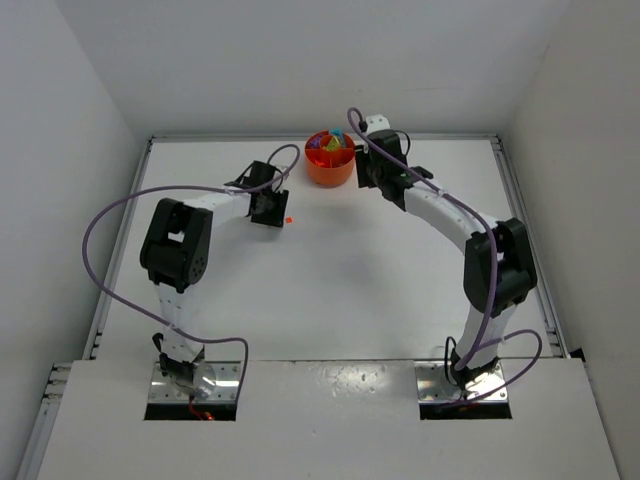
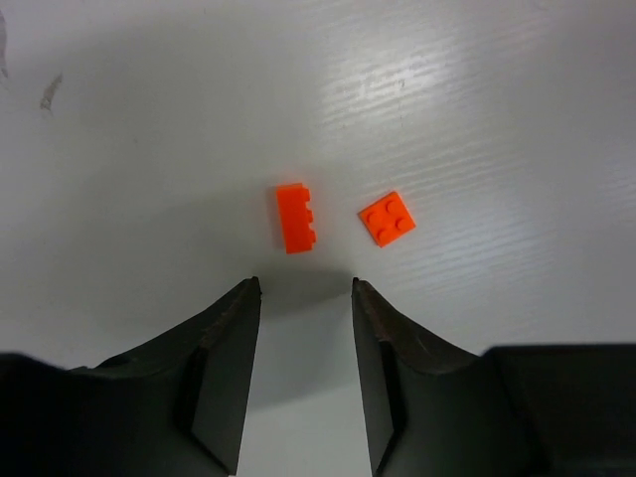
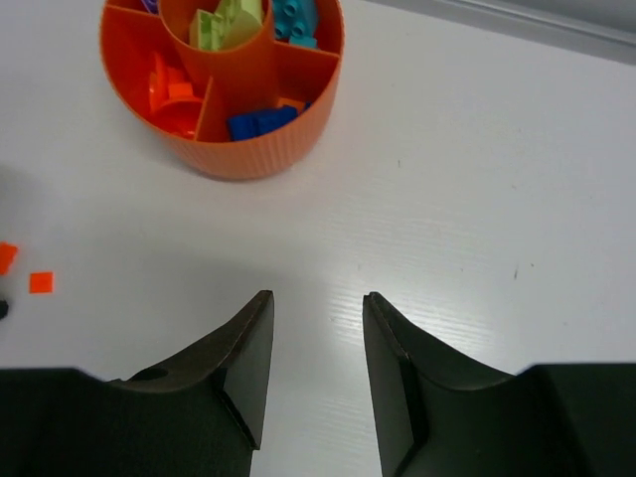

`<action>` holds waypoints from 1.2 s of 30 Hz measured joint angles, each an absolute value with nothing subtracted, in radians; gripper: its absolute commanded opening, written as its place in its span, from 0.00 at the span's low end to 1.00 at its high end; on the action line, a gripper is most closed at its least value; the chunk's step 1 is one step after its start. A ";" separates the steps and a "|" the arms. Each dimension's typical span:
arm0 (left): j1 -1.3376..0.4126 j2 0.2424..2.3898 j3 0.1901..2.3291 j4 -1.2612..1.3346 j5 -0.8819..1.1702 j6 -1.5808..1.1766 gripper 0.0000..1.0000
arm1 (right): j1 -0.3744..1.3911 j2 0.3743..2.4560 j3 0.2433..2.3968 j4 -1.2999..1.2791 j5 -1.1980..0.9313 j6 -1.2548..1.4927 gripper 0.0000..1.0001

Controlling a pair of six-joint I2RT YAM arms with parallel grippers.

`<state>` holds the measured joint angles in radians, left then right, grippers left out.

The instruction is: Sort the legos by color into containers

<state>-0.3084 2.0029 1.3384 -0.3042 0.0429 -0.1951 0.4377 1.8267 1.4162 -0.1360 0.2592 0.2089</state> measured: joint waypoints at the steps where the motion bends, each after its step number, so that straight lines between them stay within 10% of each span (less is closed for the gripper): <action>1: -0.308 2.013 1.346 -0.308 0.037 -0.196 0.47 | 0.435 1.825 1.405 -0.137 0.262 0.210 0.41; 24: -0.308 2.091 1.452 -0.299 -0.003 -0.191 0.14 | 0.406 1.817 1.372 -0.143 0.270 0.234 0.41; 36: -0.308 2.113 1.772 -0.334 0.113 -0.216 0.13 | 0.394 1.796 1.332 -0.144 0.270 0.236 0.41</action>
<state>-0.3084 2.1132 1.7721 -0.3336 0.1131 -0.2157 0.3943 1.7962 1.3319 -0.1440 0.2703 0.2363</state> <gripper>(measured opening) 0.173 0.413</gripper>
